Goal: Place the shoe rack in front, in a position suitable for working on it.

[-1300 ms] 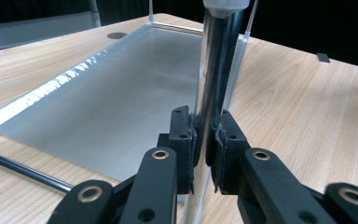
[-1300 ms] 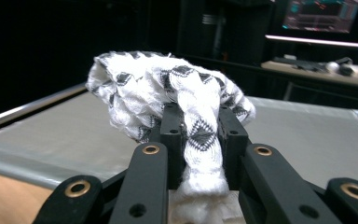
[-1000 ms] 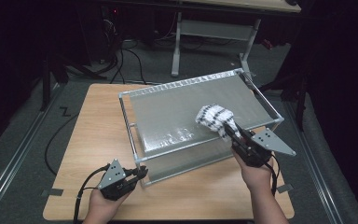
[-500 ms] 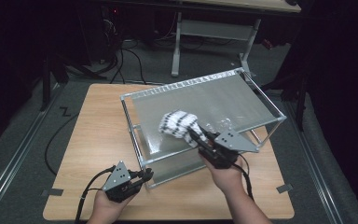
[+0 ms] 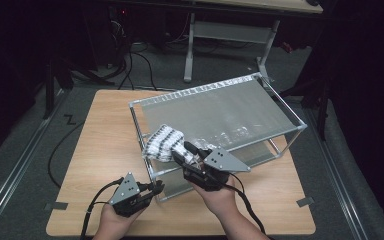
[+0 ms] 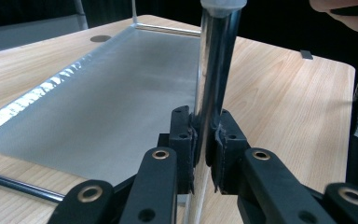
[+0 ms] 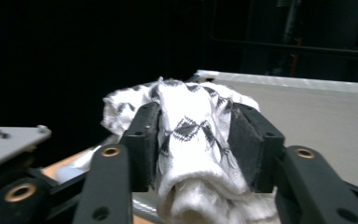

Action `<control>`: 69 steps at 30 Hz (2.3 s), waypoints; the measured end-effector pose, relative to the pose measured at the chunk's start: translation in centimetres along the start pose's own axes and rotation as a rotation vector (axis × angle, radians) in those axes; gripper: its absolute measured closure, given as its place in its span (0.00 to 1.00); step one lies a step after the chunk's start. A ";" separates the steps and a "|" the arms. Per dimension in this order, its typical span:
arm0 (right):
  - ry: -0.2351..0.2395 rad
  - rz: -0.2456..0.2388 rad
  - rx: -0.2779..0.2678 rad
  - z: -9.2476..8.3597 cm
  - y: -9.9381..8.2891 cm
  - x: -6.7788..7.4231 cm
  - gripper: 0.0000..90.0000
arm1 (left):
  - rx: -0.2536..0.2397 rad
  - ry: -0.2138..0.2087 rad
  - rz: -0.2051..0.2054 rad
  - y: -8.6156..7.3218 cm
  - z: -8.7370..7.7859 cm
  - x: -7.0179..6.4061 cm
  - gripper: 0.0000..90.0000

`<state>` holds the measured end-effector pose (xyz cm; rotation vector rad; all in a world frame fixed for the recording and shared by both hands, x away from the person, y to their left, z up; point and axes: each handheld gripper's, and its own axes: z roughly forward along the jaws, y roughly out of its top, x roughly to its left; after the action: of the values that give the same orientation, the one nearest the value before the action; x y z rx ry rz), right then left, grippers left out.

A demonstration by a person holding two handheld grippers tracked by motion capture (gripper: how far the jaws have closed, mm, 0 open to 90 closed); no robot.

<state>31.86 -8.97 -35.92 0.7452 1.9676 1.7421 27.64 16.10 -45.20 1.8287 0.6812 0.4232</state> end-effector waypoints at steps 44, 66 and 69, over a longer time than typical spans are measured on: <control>-0.024 -0.068 0.000 1.5 -0.9 2.1 0.60 | -0.016 0.018 -0.015 -0.2 0.0 0.0 0.89; -0.015 -0.170 0.016 1.2 -1.8 4.4 0.71 | -0.015 0.020 -0.027 -0.2 0.0 -0.1 0.90; -0.045 -0.177 0.014 1.3 -2.0 4.2 0.71 | -0.009 0.019 -0.021 -0.2 0.0 -0.1 0.90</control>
<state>29.16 -5.47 -37.85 0.5899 1.9536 1.5960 27.54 16.11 -45.35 1.8094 0.7099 0.4295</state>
